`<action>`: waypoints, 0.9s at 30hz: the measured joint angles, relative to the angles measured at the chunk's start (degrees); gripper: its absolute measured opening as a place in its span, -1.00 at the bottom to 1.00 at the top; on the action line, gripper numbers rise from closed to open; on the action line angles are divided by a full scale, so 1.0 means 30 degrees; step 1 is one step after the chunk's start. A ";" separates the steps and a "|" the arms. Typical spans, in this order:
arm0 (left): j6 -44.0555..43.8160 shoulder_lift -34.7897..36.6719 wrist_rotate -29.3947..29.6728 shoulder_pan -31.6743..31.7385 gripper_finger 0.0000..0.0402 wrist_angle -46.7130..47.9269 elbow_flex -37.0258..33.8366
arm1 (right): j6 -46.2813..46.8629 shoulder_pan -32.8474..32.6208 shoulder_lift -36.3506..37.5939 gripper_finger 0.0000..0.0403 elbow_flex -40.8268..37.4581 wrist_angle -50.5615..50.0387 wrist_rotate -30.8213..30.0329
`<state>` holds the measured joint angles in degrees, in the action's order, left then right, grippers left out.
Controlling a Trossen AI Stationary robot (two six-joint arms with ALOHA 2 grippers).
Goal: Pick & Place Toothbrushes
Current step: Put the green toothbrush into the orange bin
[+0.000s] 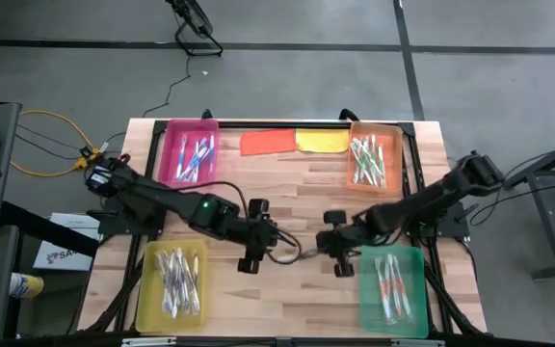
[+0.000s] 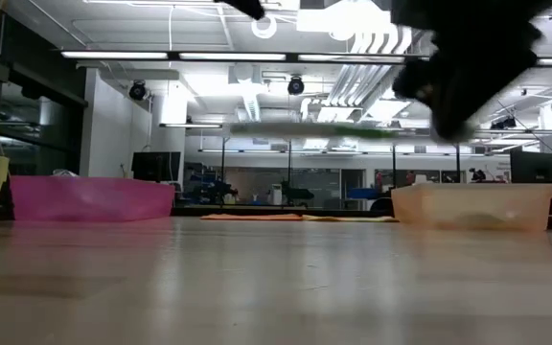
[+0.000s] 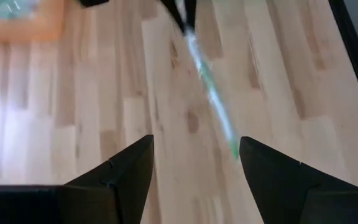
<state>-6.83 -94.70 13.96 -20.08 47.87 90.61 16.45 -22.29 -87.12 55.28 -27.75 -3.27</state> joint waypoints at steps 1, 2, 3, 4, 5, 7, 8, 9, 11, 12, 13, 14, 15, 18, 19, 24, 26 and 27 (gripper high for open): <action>0.0399 0.0000 -0.0002 0.0153 0.15 -0.0356 0.0000 | 0.0197 0.0288 0.0266 -0.96 0.0426 -0.0526 -0.0055; 0.0760 0.0000 -0.0015 0.0291 0.15 -0.0625 0.0000 | 0.0459 0.0560 0.0469 -0.96 0.0873 -0.0964 -0.0071; 0.1030 0.0000 -0.0022 0.0432 0.15 -0.0816 0.0000 | 0.0639 0.0854 0.0657 -0.96 0.1298 -0.1497 -0.0033; 0.1323 0.0000 -0.0029 0.0595 0.15 -0.1136 0.0000 | 0.0779 0.1096 0.0855 -0.96 0.1714 -0.2135 0.0024; 0.1678 0.0000 -0.0069 0.0741 0.15 -0.1502 0.0000 | 0.0945 0.1328 0.1000 -0.96 0.2105 -0.2666 0.0070; 0.2533 0.0000 -0.0390 0.0978 0.15 -0.2031 0.0000 | 0.1120 0.1737 0.1224 -0.96 0.2894 -0.3268 0.0094; 0.2971 0.0000 -0.0555 0.1093 0.15 -0.2309 0.0000 | 0.1159 0.1913 0.1293 -0.96 0.3249 -0.3641 0.0137; 0.3402 0.0000 -0.0597 0.1150 0.15 -0.2505 0.0000 | 0.1159 0.2054 0.1323 -0.96 0.3588 -0.4008 0.0148; 0.4173 0.0000 -0.0629 0.1317 0.15 -0.2653 0.0000 | 0.1166 0.2295 0.1330 -0.96 0.4283 -0.4395 0.0170; 0.4381 0.0000 -0.0557 0.1367 0.15 -0.2604 0.0000 | 0.1166 0.2388 0.1330 -0.96 0.4620 -0.4518 0.0237; 0.4461 0.0000 -0.0445 0.1479 0.15 -0.2525 0.0000 | 0.1169 0.2461 0.1330 -0.96 0.4918 -0.4725 0.0286; 0.4520 0.0000 -0.0366 0.1593 0.15 -0.2379 0.0000 | 0.1176 0.2504 0.1330 -0.96 0.5189 -0.4927 0.0341; 0.4557 0.0000 -0.0345 0.1664 0.15 -0.2271 -0.0005 | 0.1252 0.2560 0.1331 -0.96 0.5393 -0.5041 0.0488; 0.4754 -0.0002 -0.0329 0.1765 0.15 -0.2251 -0.0007 | 0.1883 0.2792 0.1330 -0.96 0.5771 -0.5264 0.0712; 0.4938 -0.0006 -0.0313 0.1799 0.15 -0.2178 -0.0007 | 0.2040 0.2854 0.1333 -0.96 0.5886 -0.5343 0.0714; 0.5208 -0.0007 -0.0306 0.1822 0.15 -0.1049 -0.0007 | 0.2162 0.3003 0.1330 -0.96 0.6412 -0.5592 0.0942; 0.5327 -0.0007 -0.0299 0.1822 0.15 -0.0693 -0.0007 | 0.2157 0.2995 0.1330 -0.96 0.6509 -0.5580 0.1013; 0.5440 -0.0007 -0.0292 0.1822 0.15 -0.0609 -0.0007 | 0.2151 0.2982 0.1330 -0.96 0.6563 -0.5586 0.1033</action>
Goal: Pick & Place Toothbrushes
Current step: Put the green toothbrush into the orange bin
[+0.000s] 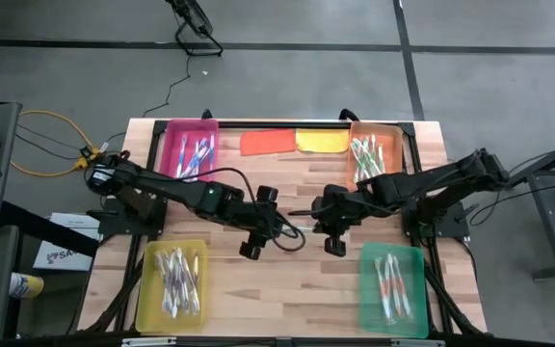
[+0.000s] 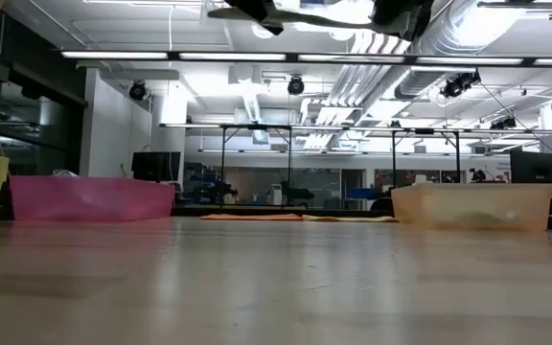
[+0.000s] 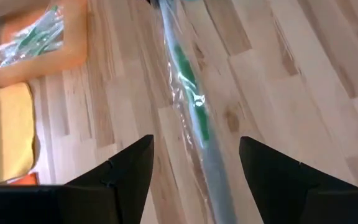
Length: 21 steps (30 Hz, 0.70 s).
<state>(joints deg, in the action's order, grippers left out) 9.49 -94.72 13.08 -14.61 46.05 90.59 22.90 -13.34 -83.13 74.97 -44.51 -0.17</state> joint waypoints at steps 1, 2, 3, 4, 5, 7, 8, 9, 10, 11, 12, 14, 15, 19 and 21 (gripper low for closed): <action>0.0171 0.0000 0.0045 0.0000 0.14 0.0079 0.0000 | -0.0001 -0.0001 0.0000 -0.96 0.0044 0.0004 0.0023; 0.0263 0.0000 0.0178 0.0000 0.11 0.0184 0.0000 | -0.0008 -0.0001 0.0002 -0.96 0.0047 0.0041 0.0031; 0.0263 0.0000 0.0281 0.0000 0.07 0.0307 0.0000 | -0.0012 -0.0001 0.0000 -0.96 0.0047 0.0033 0.0019; 0.0263 0.0000 0.0341 0.0000 0.01 0.0354 0.0000 | -0.0010 0.0005 0.0000 -0.96 0.0047 -0.0001 0.0016; 0.0271 0.0000 0.0351 0.0000 -0.06 0.0363 0.0000 | -0.0005 0.0007 0.0000 -0.96 0.0047 -0.0004 0.0016; 0.0263 0.0000 0.0360 0.0000 -0.25 0.0389 0.0000 | -0.0001 0.0014 0.0000 -0.96 0.0047 0.0000 -0.0022; 0.0263 0.0000 0.0360 0.0000 -0.37 0.0422 0.0000 | -0.0001 0.0014 0.0000 -0.96 0.0047 0.0007 -0.0035; 0.0263 0.0000 0.0358 0.0000 -0.49 0.0443 0.0000 | 0.0000 0.0007 0.0000 -0.96 0.0047 0.0000 -0.0035; 0.0263 0.0000 0.0358 0.0000 -0.62 0.0440 0.0000 | 0.0007 0.0007 0.0000 -0.96 0.0047 0.0000 -0.0042; 0.0202 0.0000 0.0386 -0.0007 -0.76 0.0443 0.0000 | -0.0007 0.0007 0.0000 -0.96 0.0047 -0.0006 0.0010; 0.0097 0.0000 0.0485 -0.0007 -0.86 0.0441 0.0000 | -0.0011 0.0007 0.0000 -0.96 0.0047 -0.0008 0.0043; 0.0077 0.0000 0.0395 0.0022 -0.90 0.0414 0.0000 | -0.0026 -0.0011 0.0000 -0.96 0.0047 -0.0044 -0.0114; 0.0095 0.0000 0.0358 0.0026 -0.88 0.0414 0.0000 | -0.0052 -0.0013 0.0000 -0.96 0.0047 -0.0051 -0.0160; 0.0180 0.0000 0.0469 0.0015 -0.90 0.0297 0.0000 | -0.0009 -0.0008 0.0261 -0.84 0.0047 -0.0416 -0.0322; 0.0216 0.0000 0.0803 0.0019 -0.91 0.0146 0.0014 | 0.0395 0.0086 0.0765 -0.72 0.0047 -0.1039 -0.0386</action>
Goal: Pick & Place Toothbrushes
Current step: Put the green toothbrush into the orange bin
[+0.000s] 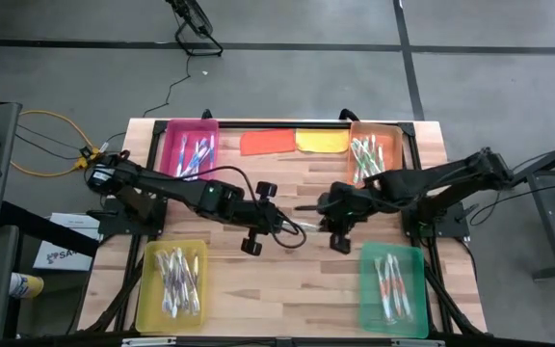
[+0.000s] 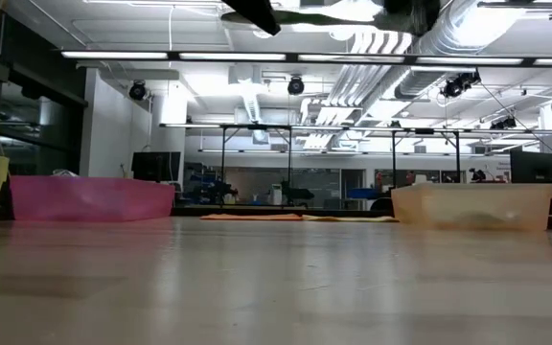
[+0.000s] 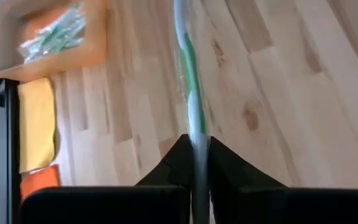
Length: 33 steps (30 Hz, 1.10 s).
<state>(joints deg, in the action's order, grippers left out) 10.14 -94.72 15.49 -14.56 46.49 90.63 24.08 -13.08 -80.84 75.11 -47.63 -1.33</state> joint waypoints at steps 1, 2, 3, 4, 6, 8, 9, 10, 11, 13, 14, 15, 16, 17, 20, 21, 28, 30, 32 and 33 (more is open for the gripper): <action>0.0050 0.0000 0.0102 -0.0004 -0.91 0.0112 0.0008 | 0.0308 0.0015 0.0409 -0.66 0.0000 -0.0579 0.0047; 0.0118 0.0000 0.0174 -0.0004 -0.91 0.0219 -0.0002 | 0.0687 0.0022 0.0899 -0.60 0.0000 -0.1226 0.0019; 0.0128 -0.0003 0.0269 -0.0020 -0.91 0.0136 -0.0021 | 0.1147 0.0022 0.1356 -0.55 0.0000 -0.1925 -0.0122; 0.0128 -0.0022 0.0484 -0.0026 -0.91 0.0002 -0.0021 | 0.1485 0.0022 0.1880 -0.50 0.0000 -0.2243 -0.0232; 0.0122 -0.0016 0.0885 -0.0026 -0.91 -0.0216 -0.0021 | 0.2147 -0.0281 0.3024 -0.43 0.0000 -0.3035 -0.1438; 0.0121 -0.0015 0.1306 0.0000 -0.91 -0.0838 -0.0021 | 0.2441 -0.0827 0.4167 -0.39 -0.0022 -0.3435 -0.2718; 0.0133 -0.0022 0.1509 0.0092 -0.91 -0.1278 -0.0024 | 0.2491 -0.1158 0.4702 -0.38 -0.0012 -0.3314 -0.3483; 0.0241 -0.0020 0.1511 0.0224 -0.91 -0.1992 -0.0029 | 0.2512 -0.1525 0.5248 -0.37 0.0000 -0.3320 -0.4193; 0.0387 -0.0022 0.1502 0.0297 -0.91 -0.2925 -0.0029 | 0.2521 -0.1916 0.5702 -0.37 -0.0001 -0.3412 -0.4895; 0.0932 -0.0022 0.1447 0.0612 -0.91 -0.4877 -0.0029 | 0.2522 -0.2741 0.6459 -0.38 -0.0007 -0.3420 -0.6213; 0.1267 -0.0022 0.1371 0.0781 -0.91 -0.5992 -0.0029 | 0.2474 -0.3119 0.6719 -0.38 -0.0007 -0.3451 -0.6837; 0.1649 -0.0022 0.1103 0.0993 -0.91 -0.7202 -0.0029 | 0.2432 -0.3494 0.6922 -0.38 -0.0020 -0.3491 -0.7404; 0.2071 -0.0018 0.0752 0.1243 -0.91 -0.8418 -0.0029 | 0.2422 -0.3832 0.7126 -0.38 -0.0022 -0.3488 -0.7921; 0.2429 -0.0016 0.0315 0.1506 -0.91 -0.9627 -0.0029 | 0.2406 -0.4147 0.7325 -0.39 -0.0022 -0.3486 -0.8472; 0.3023 -0.0016 -0.1226 0.2255 -0.91 -1.2875 -0.0029 | 0.2393 -0.4984 0.7753 -0.39 -0.0022 -0.3485 -1.0061; 0.3047 -0.0015 -0.1675 0.2524 -0.91 -1.3738 -0.0029 | 0.2326 -0.5213 0.7855 -0.39 -0.0022 -0.3454 -1.0580; 0.3042 -0.0015 -0.4804 0.3910 -0.91 -1.6498 -0.0021 | -0.2552 -0.5955 0.7654 -0.39 -0.0051 0.1577 -1.2209; 0.3042 -0.0015 -0.5173 0.4129 -0.91 -1.6752 -0.0021 | -0.4516 -0.5588 0.7260 -0.39 -0.0051 0.3258 -1.2822; 0.3041 -0.0015 -0.5398 0.4261 -0.91 -1.6746 -0.0021 | -0.6179 -0.5285 0.6903 -0.39 -0.0054 0.4660 -1.3523; 0.3042 -0.0015 -0.5423 0.4265 -0.91 -1.6742 -0.0021 | -0.6865 -0.5192 0.6812 -0.39 -0.0061 0.5287 -1.3776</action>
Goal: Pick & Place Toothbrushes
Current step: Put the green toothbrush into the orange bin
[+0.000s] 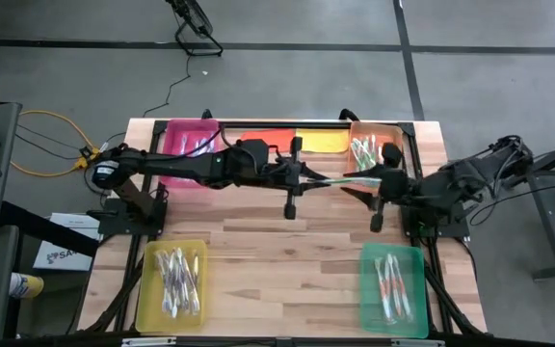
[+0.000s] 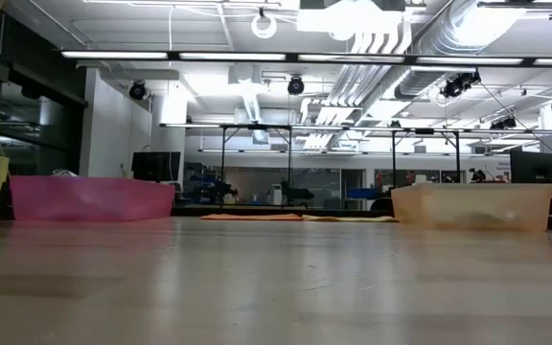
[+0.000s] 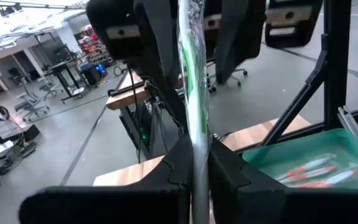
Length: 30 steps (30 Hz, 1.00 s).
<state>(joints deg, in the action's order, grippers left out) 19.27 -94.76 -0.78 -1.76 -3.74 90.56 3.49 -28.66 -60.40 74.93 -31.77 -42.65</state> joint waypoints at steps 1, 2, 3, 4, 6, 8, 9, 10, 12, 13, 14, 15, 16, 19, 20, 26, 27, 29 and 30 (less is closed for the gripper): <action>0.0000 0.0000 -0.0090 0.0011 -0.91 -0.0039 0.0000 | -0.0624 0.0066 -0.0029 -0.39 -0.0006 0.0649 -0.0024; 0.0000 0.0000 -0.0241 0.0015 -0.91 -0.0170 0.0000 | -0.1186 0.0182 -0.0029 -0.39 -0.0012 0.1300 0.0008; 0.0000 0.0000 -0.0405 0.0015 -0.91 -0.0352 0.0000 | -0.1680 0.0337 -0.0030 -0.39 -0.0004 0.1893 0.0256; 0.0000 0.0000 -0.0479 0.0006 -0.91 -0.0453 0.0007 | -0.2143 0.0492 -0.0113 -0.39 0.0006 0.2470 0.0626; -0.0014 0.0015 -0.0460 0.0000 -0.91 -0.0428 0.0015 | -0.2807 0.0843 -0.0300 -0.39 0.0032 0.3379 0.0866; -0.0007 0.0015 -0.0472 0.0000 -0.91 -0.0369 0.0015 | -0.3203 0.0905 -0.0424 -0.42 0.0012 0.3684 0.1187; -0.0006 0.0015 -0.0472 0.0000 -0.91 -0.0352 0.0015 | -0.3217 0.0900 -0.0444 -0.45 -0.0006 0.3680 0.1450; -0.0007 0.0015 -0.0472 0.0000 -0.91 -0.0363 0.0015 | -0.3189 0.0923 -0.0443 -0.50 -0.0012 0.3721 0.1621; -0.0007 0.0015 -0.0465 0.0000 -0.91 -0.0352 0.0015 | -0.3176 0.0988 -0.0381 -0.64 -0.0005 0.3751 0.1768; -0.0007 0.0015 -0.0449 0.0000 -0.91 -0.0350 0.0015 | -0.3177 0.1015 -0.0365 -0.74 0.0002 0.3751 0.1789; -0.0005 0.0015 -0.0395 0.0000 -0.91 -0.0327 0.0015 | -0.3217 0.1057 -0.0364 -0.85 0.0003 0.3762 0.1788; 0.0001 0.0015 -0.0327 0.0000 -0.89 -0.0257 0.0015 | -0.3253 0.1062 -0.0367 -0.90 0.0003 0.3787 0.1814; 0.0163 0.0015 -0.0334 0.0014 -0.84 -0.0257 0.0015 | -0.3243 0.1062 -0.0371 -0.92 0.0003 0.3821 0.1787; 0.1350 0.0015 0.0068 -0.0011 -0.57 0.0274 0.0015 | -0.2803 0.1069 -0.0393 -0.93 0.0003 0.3642 0.1505; 0.1708 0.0031 0.0345 -0.0039 -0.46 0.0605 0.0022 | -0.2675 0.1102 -0.0400 -0.93 0.0003 0.3636 0.1338; 0.3679 0.1820 0.3056 -0.0036 0.13 0.4805 0.0022 | -0.0707 0.1852 -0.0103 -0.93 0.0004 0.2381 -0.0109; 0.3659 0.2223 0.3760 -0.0036 0.19 0.5775 0.0022 | 0.0098 0.2214 -0.0011 -0.93 0.0019 0.1854 -0.0323; 0.3124 0.3081 0.5441 -0.0036 0.26 0.7899 0.0022 | 0.2096 0.3211 0.0304 -0.93 0.0041 -0.0006 -0.0437; 0.2647 0.3611 0.6306 -0.0036 0.28 0.9157 0.0022 | 0.3214 0.3820 0.0366 -0.93 0.0039 -0.1016 -0.0351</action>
<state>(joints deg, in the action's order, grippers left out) 27.21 -83.93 18.14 -1.87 23.73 90.63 13.13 -17.20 -59.31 75.05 -34.81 -43.71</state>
